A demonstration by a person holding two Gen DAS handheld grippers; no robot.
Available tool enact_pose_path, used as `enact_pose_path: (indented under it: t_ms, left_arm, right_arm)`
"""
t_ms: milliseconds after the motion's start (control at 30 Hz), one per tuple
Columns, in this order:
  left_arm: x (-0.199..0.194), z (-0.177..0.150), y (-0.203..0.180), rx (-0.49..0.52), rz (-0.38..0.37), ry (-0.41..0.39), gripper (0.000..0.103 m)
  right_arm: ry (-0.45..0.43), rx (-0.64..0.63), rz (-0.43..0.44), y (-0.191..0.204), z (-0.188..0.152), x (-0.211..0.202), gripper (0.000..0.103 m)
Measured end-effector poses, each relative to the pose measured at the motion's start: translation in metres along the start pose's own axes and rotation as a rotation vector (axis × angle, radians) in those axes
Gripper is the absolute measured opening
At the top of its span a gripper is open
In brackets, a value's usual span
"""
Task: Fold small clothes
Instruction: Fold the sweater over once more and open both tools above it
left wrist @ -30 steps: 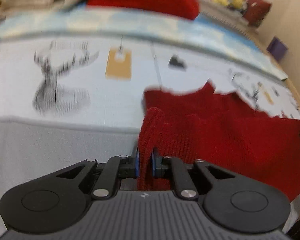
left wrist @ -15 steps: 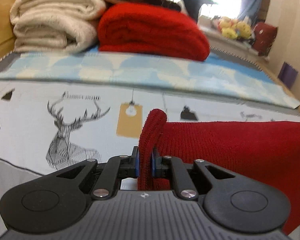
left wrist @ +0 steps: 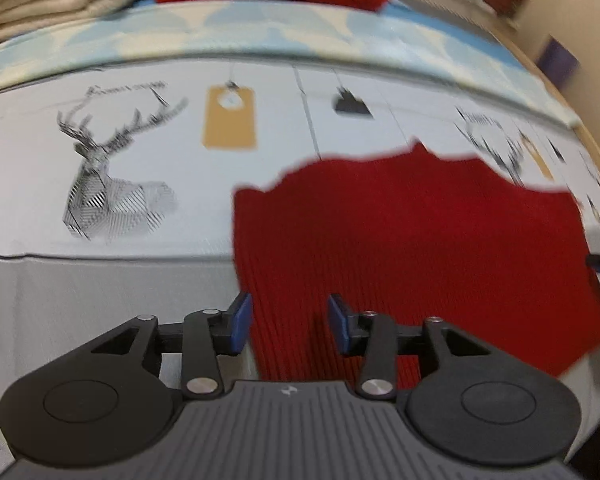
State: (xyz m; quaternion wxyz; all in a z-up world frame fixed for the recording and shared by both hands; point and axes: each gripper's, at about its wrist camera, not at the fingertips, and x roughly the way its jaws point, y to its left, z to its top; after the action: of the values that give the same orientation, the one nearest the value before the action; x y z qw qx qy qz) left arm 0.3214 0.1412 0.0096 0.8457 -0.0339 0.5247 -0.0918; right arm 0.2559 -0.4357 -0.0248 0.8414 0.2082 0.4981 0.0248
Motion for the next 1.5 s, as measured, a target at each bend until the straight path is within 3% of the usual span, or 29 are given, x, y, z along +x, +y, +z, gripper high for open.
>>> enact_pose_path:
  t_ms: [133, 233, 400, 433, 500, 533, 667, 767, 833, 967, 1067, 1100, 1200, 1267, 1500]
  left_arm:
    - [-0.007, -0.021, 0.001, 0.020, -0.053, 0.066, 0.059]
    - [-0.011, -0.036, -0.001, 0.048, -0.068, 0.123, 0.060]
    - [-0.024, -0.050, -0.011, 0.133, -0.105, 0.127, 0.060]
    - [-0.025, -0.052, -0.013, 0.147, -0.105, 0.128, 0.060]
    - [-0.020, -0.058, -0.016, 0.191, -0.093, 0.162, 0.060]
    - [-0.014, -0.061, -0.017, 0.216, -0.075, 0.191, 0.058]
    - [0.010, -0.077, -0.027, 0.336, 0.069, 0.280, 0.058]
    - [0.002, -0.073, -0.028, 0.320, 0.072, 0.251, 0.058]
    - [-0.012, -0.067, -0.028, 0.300, 0.077, 0.188, 0.058]
    - [-0.040, -0.059, -0.032, 0.274, -0.025, 0.073, 0.058]
    - [-0.039, -0.065, -0.043, 0.327, -0.108, 0.098, 0.058]
    - [-0.031, -0.069, -0.048, 0.355, -0.101, 0.133, 0.058]
    - [-0.001, -0.086, -0.058, 0.474, 0.015, 0.257, 0.057]
    - [0.002, -0.087, -0.061, 0.497, 0.027, 0.269, 0.057]
    - [-0.032, -0.058, -0.053, 0.348, -0.075, 0.098, 0.057]
  right_arm:
    - [0.102, -0.006, 0.031, -0.007, -0.020, -0.003, 0.058]
    - [0.151, -0.006, 0.034, -0.009, -0.032, -0.008, 0.058]
    - [0.211, -0.071, 0.013, -0.004, -0.046, -0.018, 0.055]
    - [0.219, -0.079, 0.021, -0.003, -0.047, -0.019, 0.048]
    - [0.225, -0.104, 0.032, 0.001, -0.051, -0.024, 0.016]
    - [0.208, -0.121, 0.021, 0.003, -0.051, -0.027, 0.013]
    - [0.220, -0.133, -0.013, 0.004, -0.051, -0.027, 0.012]
    - [0.248, -0.167, -0.033, 0.010, -0.054, -0.025, 0.012]
    - [0.235, -0.162, -0.038, 0.012, -0.051, -0.030, 0.013]
    - [0.154, -0.146, -0.002, 0.014, -0.044, -0.048, 0.014]
    - [0.132, -0.175, 0.015, 0.016, -0.042, -0.051, 0.014]
    - [0.139, -0.184, 0.013, 0.016, -0.041, -0.049, 0.016]
    - [0.204, -0.202, -0.045, 0.014, -0.045, -0.037, 0.017]
    - [0.247, -0.217, -0.094, 0.013, -0.050, -0.028, 0.024]
    - [0.171, -0.231, -0.080, 0.019, -0.047, -0.043, 0.024]
